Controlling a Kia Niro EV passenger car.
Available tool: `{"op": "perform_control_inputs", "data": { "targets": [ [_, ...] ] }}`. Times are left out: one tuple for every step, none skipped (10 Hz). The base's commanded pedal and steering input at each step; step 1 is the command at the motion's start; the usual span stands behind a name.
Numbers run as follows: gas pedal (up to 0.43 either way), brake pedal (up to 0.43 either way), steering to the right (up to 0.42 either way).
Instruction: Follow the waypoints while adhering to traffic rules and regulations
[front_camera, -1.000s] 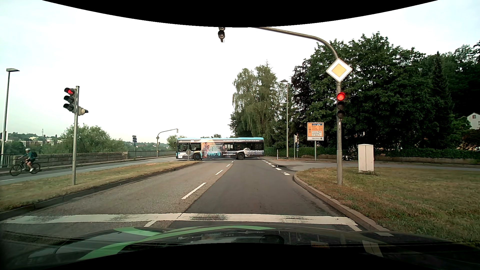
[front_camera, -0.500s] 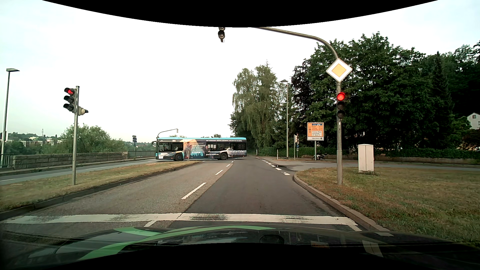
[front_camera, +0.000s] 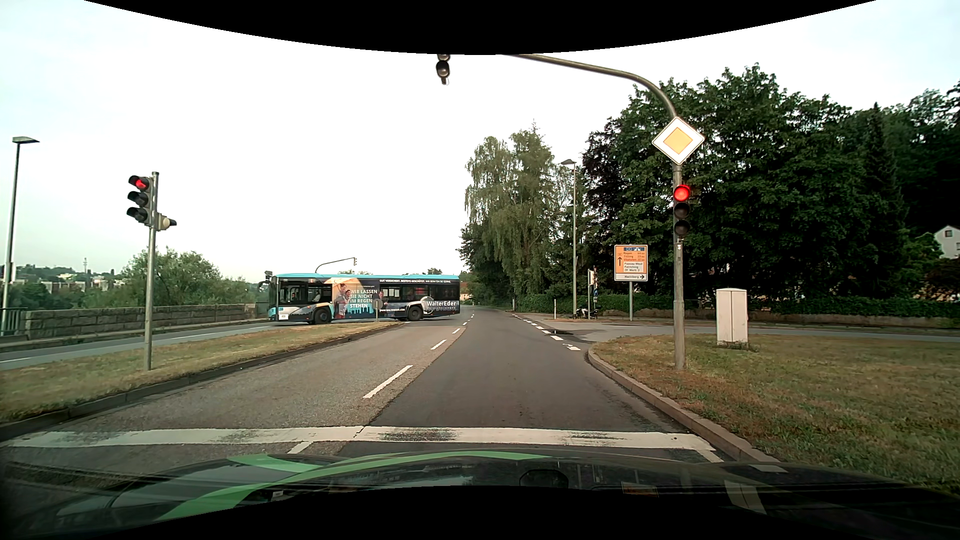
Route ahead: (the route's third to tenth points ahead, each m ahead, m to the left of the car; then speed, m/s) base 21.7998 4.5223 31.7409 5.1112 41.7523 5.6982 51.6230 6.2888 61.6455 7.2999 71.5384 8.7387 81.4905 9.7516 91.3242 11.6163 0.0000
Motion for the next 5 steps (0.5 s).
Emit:
{"op": "perform_control_inputs", "data": {
  "targets": [
    [0.0,0.207,-0.015],
    [0.0,0.207,-0.015],
    [0.0,0.207,-0.014],
    [0.0,0.213,-0.014],
    [0.0,0.213,-0.014]
  ]
}}
